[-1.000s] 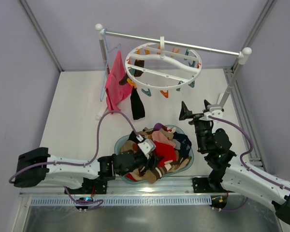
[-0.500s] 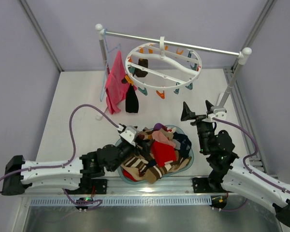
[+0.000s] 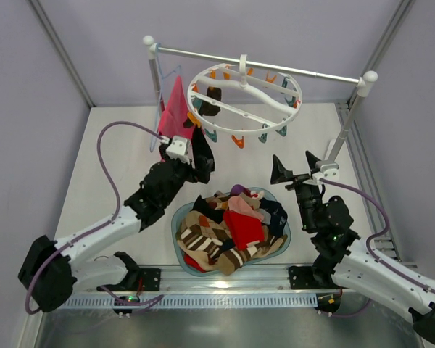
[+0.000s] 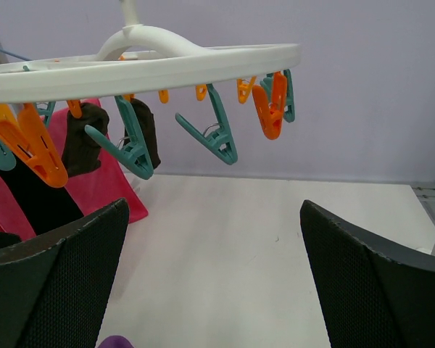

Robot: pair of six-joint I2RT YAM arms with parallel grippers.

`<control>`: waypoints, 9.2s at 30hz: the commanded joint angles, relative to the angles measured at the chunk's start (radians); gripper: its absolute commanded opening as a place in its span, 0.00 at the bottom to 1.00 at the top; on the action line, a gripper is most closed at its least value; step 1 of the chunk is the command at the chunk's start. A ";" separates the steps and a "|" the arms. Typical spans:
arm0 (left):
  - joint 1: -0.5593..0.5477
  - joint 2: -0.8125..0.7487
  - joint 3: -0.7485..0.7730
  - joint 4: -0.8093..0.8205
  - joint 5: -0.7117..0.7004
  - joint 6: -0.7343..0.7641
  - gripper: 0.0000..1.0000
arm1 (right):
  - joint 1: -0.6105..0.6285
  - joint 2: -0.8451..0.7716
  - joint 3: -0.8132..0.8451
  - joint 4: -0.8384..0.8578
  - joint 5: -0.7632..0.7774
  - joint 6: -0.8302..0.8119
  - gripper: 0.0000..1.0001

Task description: Remove the socks clipped to the hanger

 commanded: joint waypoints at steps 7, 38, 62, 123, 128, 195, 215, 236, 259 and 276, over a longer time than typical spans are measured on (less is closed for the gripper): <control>0.079 0.236 0.000 0.253 0.069 0.016 0.99 | -0.018 -0.022 -0.008 0.013 -0.040 0.032 1.00; -0.383 0.448 0.045 0.638 -0.208 0.291 0.00 | -0.032 0.007 -0.019 0.036 -0.054 0.028 1.00; -0.584 0.333 0.007 0.567 -0.254 0.398 0.00 | -0.035 -0.013 0.029 -0.027 -0.188 0.058 1.00; -0.582 0.233 -0.105 0.612 -0.075 0.399 0.00 | 0.282 0.808 0.500 0.616 0.394 -0.644 0.04; -0.582 0.222 -0.115 0.610 -0.101 0.406 0.00 | 0.282 0.716 0.478 0.435 0.320 -0.493 0.04; -0.711 -0.214 -0.200 -0.089 -0.534 -0.001 1.00 | 0.127 0.033 0.052 0.065 0.194 -0.086 1.00; -0.038 -0.048 0.027 0.029 0.081 0.055 1.00 | -0.196 0.084 0.056 -0.047 -0.157 0.169 1.00; 0.100 0.352 0.119 0.340 0.258 0.030 0.36 | -0.275 0.088 0.038 -0.041 -0.215 0.218 1.00; -0.490 0.526 0.245 0.464 -0.118 0.370 0.00 | -0.278 -0.031 -0.008 -0.074 -0.159 0.222 1.00; -0.533 0.555 0.224 0.515 -0.273 0.502 0.00 | -0.275 -0.044 0.036 -0.111 -0.355 0.184 1.00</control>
